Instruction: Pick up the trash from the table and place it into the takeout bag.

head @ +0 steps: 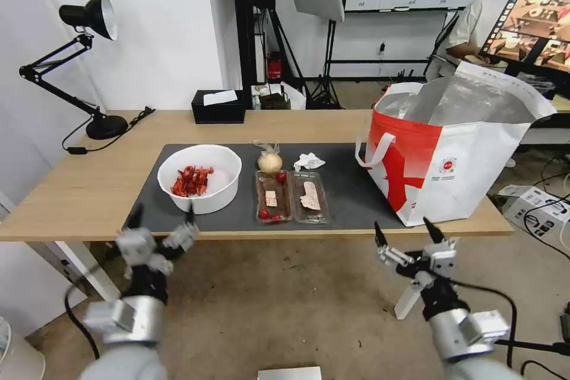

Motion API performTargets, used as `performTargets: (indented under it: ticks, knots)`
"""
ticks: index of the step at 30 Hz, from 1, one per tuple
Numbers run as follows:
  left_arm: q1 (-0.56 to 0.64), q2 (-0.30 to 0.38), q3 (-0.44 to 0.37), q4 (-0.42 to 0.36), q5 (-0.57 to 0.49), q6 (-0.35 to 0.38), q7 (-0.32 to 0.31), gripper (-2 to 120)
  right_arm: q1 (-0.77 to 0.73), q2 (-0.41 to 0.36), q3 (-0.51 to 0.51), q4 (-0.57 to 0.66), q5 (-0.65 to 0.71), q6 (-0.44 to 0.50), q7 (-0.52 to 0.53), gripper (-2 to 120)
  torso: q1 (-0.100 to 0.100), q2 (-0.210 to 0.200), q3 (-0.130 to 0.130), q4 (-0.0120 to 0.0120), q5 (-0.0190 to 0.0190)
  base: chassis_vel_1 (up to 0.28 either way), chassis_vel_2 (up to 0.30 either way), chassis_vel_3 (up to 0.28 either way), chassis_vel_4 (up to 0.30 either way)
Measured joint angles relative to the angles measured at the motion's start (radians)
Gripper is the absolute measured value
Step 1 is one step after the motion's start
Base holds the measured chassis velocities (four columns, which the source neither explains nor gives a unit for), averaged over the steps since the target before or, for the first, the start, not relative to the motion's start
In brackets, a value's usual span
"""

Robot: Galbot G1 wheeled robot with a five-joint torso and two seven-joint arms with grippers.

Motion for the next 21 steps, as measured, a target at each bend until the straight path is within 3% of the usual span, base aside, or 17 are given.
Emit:
performTargets:
  ticks: [2, 4, 21]
  knots:
    - [0.003, 0.004, 0.011, 0.007, 0.0, 0.007, 0.001, 100, 0.021, -0.061, 0.019, 0.006, 0.066, -0.01, -0.008, 100, 0.0, 0.0, 0.0, 0.0006, -0.0008, 0.0, 0.0, 0.0, 0.0]
    - [0.004, 0.006, 0.017, 0.012, 0.001, 0.008, 0.004, 100, 0.02, -0.069, 0.022, 0.0, 0.079, -0.015, -0.013, 100, 0.0, 0.0, 0.0, 0.0003, -0.0002, 0.0, 0.0, 0.0, 0.0]
    - [0.027, 0.003, 0.038, 0.056, 0.023, 0.006, 0.033, 100, 0.008, -0.04, 0.002, -0.068, 0.074, 0.025, -0.017, 100, 0.0, 0.0, 0.0, 0.0, -0.0003, 0.0, 0.0, 0.0, 0.0]
